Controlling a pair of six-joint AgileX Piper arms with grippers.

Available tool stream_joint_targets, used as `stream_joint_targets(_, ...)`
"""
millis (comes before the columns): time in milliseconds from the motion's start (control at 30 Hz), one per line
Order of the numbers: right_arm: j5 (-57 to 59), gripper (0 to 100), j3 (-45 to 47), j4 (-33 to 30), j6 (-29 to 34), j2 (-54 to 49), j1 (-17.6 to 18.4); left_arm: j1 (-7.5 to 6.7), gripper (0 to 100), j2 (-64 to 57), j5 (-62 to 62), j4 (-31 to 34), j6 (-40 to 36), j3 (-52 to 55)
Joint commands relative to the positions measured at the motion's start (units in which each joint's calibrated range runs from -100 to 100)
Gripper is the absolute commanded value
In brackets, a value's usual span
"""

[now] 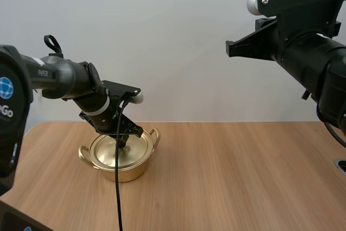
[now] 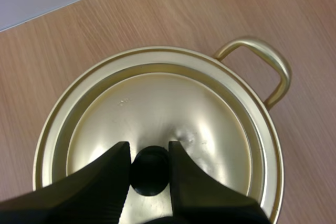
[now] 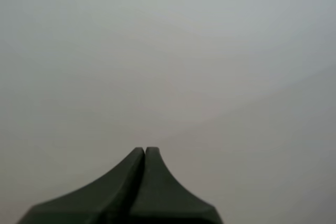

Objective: Open the pot, put the car inside, and close it

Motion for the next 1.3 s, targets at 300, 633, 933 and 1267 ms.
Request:
stream_joint_targets(300,-0.08,0,0.09,-1.26,0.05,0.04,-0.03,0.04,77,2.24,-1.65,-0.06,0.32,0.05)
stream_joint_targets(633,-0.08,0,0.38,-1.27,0.05,0.16,-0.03,0.04,100,-3.90,-11.21,-2.78,0.06,-0.12)
stream_joint_targets(933,-4.87,0,12.35,-4.49,0.05,0.16,-0.03,0.04,100,-29.18,-52.98,-11.87,-3.69,-0.12)
stream_joint_targets(1267,-10.40,0,21.25,-2.13,-0.05,0.16,-0.03,0.04,100,-59.19,-57.63,-11.31,-3.27,14.56)
